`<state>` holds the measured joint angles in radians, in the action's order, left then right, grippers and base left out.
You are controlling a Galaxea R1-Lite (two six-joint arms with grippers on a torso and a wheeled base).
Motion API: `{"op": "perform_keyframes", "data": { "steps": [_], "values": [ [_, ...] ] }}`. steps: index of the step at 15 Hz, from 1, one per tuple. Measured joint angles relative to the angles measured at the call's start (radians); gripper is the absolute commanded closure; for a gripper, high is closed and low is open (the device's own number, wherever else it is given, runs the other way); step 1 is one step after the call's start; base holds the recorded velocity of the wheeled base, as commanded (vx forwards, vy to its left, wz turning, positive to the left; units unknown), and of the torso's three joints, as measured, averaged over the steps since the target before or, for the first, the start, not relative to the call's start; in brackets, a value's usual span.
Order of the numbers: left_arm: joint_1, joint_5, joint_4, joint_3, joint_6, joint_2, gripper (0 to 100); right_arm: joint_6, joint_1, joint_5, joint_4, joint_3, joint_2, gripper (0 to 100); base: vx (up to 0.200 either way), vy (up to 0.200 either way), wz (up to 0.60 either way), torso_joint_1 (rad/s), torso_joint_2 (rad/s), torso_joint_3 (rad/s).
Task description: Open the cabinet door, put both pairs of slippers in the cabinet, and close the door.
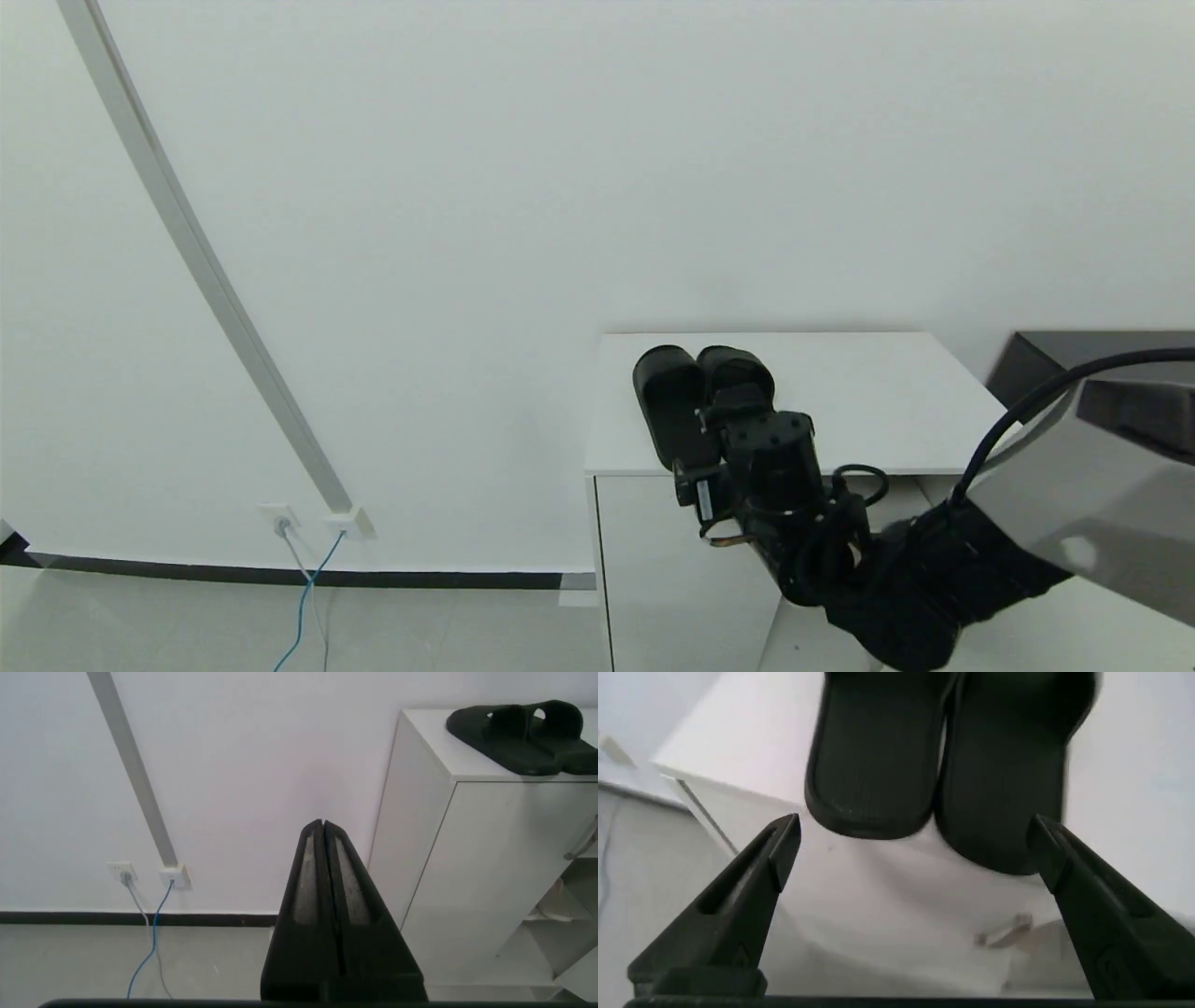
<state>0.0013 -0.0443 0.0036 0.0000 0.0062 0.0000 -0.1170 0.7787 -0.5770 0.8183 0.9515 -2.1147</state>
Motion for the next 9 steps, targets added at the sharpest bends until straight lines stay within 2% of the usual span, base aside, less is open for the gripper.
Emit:
{"op": "perform_keyframes", "data": {
  "steps": [2,3,6,9],
  "values": [
    [0.000,0.000,0.000,0.000,0.000,0.000,100,-0.133,-0.029,0.002,-0.245,0.159,0.026,0,0.000,0.000,0.00,0.000,0.00,0.000],
    [0.000,0.000,0.000,0.000,0.000,0.000,100,-0.164,-0.047,0.004,-0.280,0.208,0.037,0,0.000,0.000,0.00,0.000,0.00,0.000],
    [0.000,0.001,0.000,0.000,0.001,0.000,100,-0.201,-0.064,0.006,-0.277,0.217,0.047,0,0.000,0.000,0.00,0.000,0.00,0.000],
    [0.000,0.003,0.001,-0.002,0.003,0.000,100,-0.199,-0.068,0.006,-0.217,0.187,0.030,0,0.200,0.000,0.00,0.004,0.01,0.004]
  ]
}}
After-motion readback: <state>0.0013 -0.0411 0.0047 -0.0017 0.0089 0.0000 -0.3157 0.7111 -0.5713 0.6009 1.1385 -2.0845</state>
